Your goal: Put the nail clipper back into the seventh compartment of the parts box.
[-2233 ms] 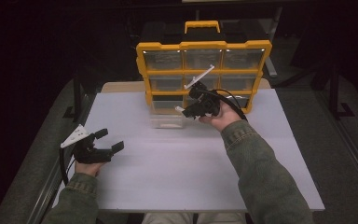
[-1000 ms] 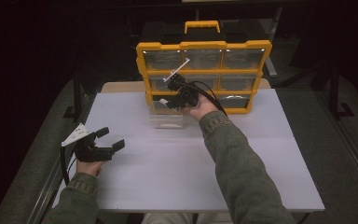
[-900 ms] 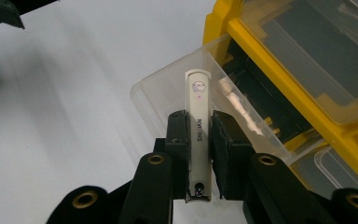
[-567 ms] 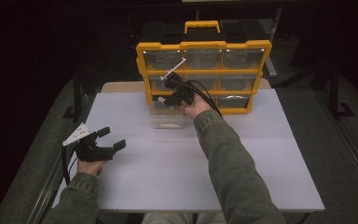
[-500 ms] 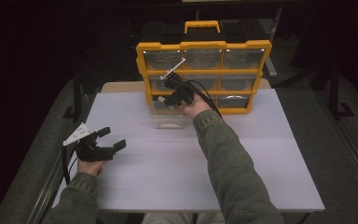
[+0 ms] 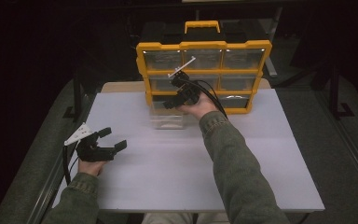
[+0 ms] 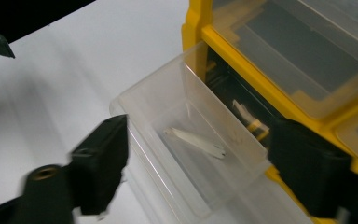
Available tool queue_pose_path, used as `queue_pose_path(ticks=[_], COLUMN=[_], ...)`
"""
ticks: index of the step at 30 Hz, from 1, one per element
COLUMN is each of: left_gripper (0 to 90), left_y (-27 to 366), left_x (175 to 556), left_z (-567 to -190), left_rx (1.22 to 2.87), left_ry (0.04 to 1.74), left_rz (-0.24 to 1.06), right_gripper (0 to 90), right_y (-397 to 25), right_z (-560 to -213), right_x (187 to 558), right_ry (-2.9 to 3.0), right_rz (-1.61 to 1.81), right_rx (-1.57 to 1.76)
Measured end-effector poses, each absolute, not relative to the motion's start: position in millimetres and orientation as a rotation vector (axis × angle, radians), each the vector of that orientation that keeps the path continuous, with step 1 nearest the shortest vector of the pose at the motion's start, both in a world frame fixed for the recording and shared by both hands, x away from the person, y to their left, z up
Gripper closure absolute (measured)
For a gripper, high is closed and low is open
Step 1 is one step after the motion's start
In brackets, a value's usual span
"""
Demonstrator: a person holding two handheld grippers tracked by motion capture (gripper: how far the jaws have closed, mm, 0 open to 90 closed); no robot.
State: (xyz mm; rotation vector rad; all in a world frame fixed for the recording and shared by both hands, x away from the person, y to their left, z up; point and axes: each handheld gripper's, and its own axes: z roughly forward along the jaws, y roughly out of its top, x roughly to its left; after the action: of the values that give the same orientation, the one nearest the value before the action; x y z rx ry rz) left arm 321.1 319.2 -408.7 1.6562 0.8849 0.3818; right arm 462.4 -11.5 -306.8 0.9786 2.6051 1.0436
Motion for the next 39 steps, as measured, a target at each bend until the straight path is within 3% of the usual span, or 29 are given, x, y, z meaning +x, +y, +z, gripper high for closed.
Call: queue_pose_path(ticks=[8,39], left_gripper=[0.0,0.0], left_y=[320,320], left_x=[322,321], left_z=[-409,-409], left_rx=[1.659,1.666], left_ry=[0.892,0.9], left_rz=[0.384,0.386], right_gripper=[0.0,0.0], right_y=[-25,-60], right_z=[-306,-312], right_x=[456,425], right_ry=[2.57,2.524], right_rz=[1.067,1.147], right_rx=[0.983,0.951])
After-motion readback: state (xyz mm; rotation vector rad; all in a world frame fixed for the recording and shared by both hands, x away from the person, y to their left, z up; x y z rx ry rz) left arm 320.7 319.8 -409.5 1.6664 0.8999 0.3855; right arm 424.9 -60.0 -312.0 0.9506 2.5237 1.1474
